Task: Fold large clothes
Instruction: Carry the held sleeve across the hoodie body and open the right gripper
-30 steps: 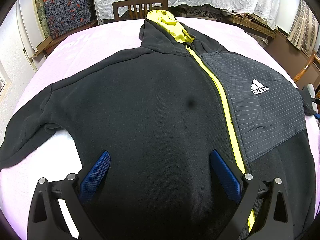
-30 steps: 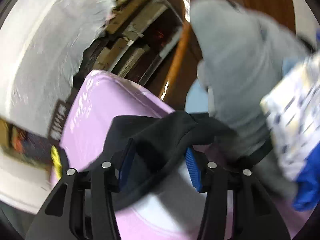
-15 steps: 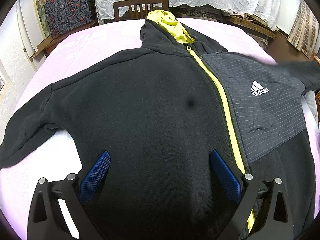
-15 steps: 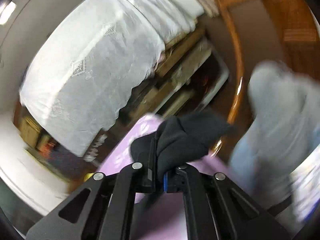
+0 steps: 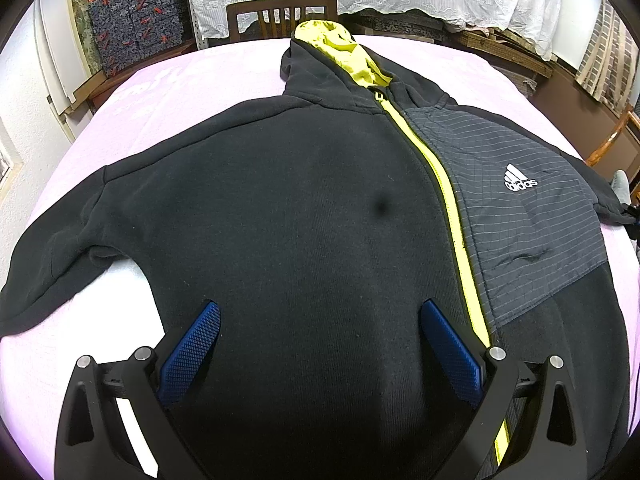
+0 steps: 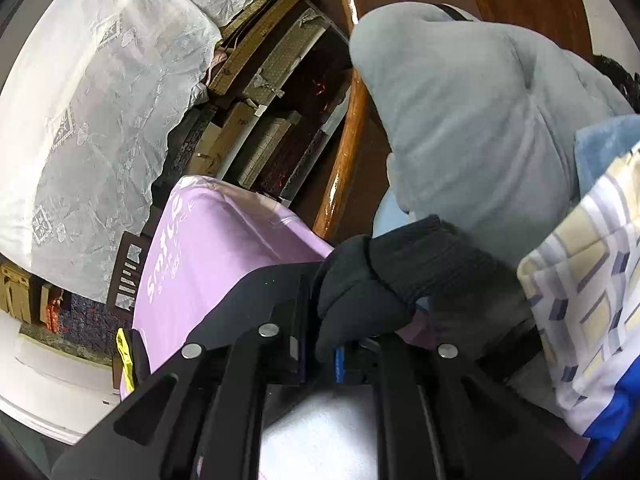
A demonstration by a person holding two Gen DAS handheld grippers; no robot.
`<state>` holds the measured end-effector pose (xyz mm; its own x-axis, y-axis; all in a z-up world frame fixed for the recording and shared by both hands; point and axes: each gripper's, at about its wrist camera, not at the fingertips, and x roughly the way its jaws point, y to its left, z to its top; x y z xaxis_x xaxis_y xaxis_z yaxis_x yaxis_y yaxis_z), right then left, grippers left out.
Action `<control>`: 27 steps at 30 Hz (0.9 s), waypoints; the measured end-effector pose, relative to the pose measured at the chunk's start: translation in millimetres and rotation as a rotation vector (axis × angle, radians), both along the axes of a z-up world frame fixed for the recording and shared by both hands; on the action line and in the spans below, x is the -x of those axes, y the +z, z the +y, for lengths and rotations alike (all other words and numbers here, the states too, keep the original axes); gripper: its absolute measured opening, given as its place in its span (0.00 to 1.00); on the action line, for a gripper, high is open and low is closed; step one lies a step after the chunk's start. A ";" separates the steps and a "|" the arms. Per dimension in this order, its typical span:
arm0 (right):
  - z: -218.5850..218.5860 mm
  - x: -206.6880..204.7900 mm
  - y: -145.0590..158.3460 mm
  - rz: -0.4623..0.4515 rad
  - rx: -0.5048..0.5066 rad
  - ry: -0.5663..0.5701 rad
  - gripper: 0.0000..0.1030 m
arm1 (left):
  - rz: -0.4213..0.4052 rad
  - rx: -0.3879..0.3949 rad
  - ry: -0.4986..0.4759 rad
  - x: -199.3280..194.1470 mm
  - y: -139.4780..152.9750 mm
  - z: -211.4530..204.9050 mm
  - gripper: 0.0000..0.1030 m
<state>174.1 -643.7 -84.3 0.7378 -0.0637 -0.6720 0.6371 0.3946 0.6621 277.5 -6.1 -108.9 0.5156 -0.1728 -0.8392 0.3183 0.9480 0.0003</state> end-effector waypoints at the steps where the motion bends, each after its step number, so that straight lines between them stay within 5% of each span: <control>1: 4.2 1.7 1.9 -0.004 0.018 -0.002 0.07 | 0.003 0.006 0.001 -0.1 0.8 1.2 0.97; 9: 44.0 -8.5 63.2 0.001 0.265 0.070 0.06 | 0.030 0.066 0.029 -5.8 3.8 14.2 0.97; 15: 82.9 -25.1 90.0 -0.035 0.315 0.129 0.06 | 0.013 -0.001 0.029 -3.8 -0.5 6.6 0.97; 27: 206.6 -83.4 128.5 -0.048 0.442 0.354 0.06 | 0.007 -0.008 0.039 -4.2 -1.4 6.2 0.97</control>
<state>257.5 -437.1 44.2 0.7943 -0.0749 -0.6029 0.3892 0.8248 0.4101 281.7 0.1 -110.4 0.5161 -0.1463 -0.8439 0.2812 0.9596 0.0056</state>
